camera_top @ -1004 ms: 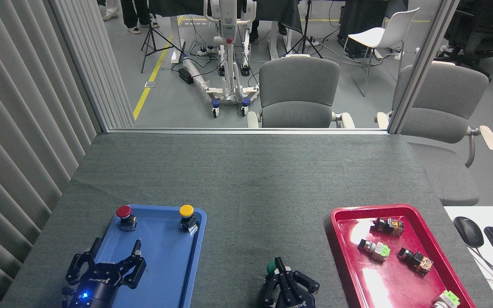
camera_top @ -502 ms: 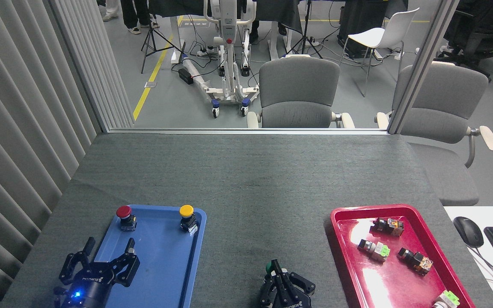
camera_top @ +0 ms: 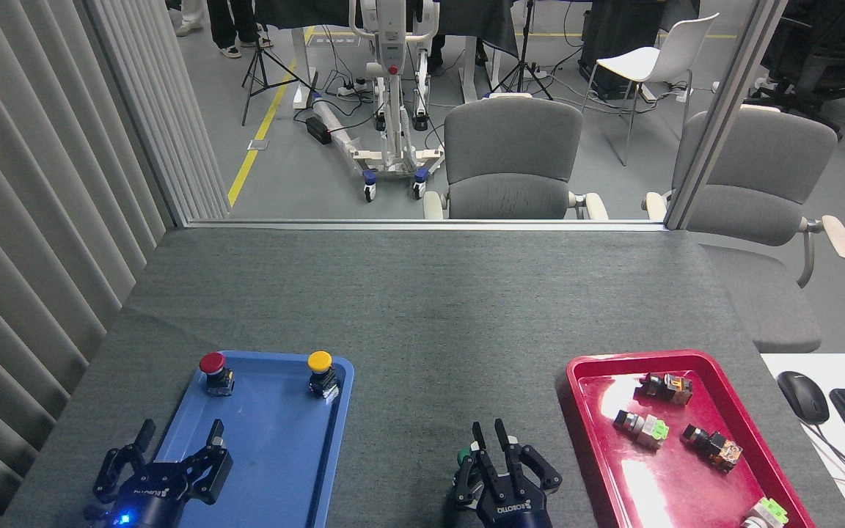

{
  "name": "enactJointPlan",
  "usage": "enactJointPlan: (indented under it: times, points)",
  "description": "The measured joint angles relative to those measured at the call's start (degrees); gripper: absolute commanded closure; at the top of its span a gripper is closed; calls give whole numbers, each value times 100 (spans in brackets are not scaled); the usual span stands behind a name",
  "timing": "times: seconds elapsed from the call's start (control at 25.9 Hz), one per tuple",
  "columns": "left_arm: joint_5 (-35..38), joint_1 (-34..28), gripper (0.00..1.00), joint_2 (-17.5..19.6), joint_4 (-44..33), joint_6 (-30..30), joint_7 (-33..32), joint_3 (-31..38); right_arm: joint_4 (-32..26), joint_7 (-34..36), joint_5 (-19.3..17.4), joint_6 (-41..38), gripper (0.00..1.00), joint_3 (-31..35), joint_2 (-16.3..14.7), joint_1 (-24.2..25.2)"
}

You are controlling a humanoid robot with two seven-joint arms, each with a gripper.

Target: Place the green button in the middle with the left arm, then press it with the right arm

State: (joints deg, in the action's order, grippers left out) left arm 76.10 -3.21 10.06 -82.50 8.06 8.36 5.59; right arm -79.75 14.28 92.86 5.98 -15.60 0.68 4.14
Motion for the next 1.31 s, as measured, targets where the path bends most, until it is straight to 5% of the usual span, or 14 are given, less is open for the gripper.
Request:
enactJointPlan:
  times: [0.27,0.73,1.31]
  points:
    - [-237,-124,0,-4,-80,75,24,72,-172,195,-26,312,1,194,-74,17]
    - [-467,-144,0,-2,-85,171,33,214,-420,210,-378,341,1,910,-468,347]
    - [-703,75,0,-73,-91,174,42,233,-431,151,-561,201,0,994,-750,526]
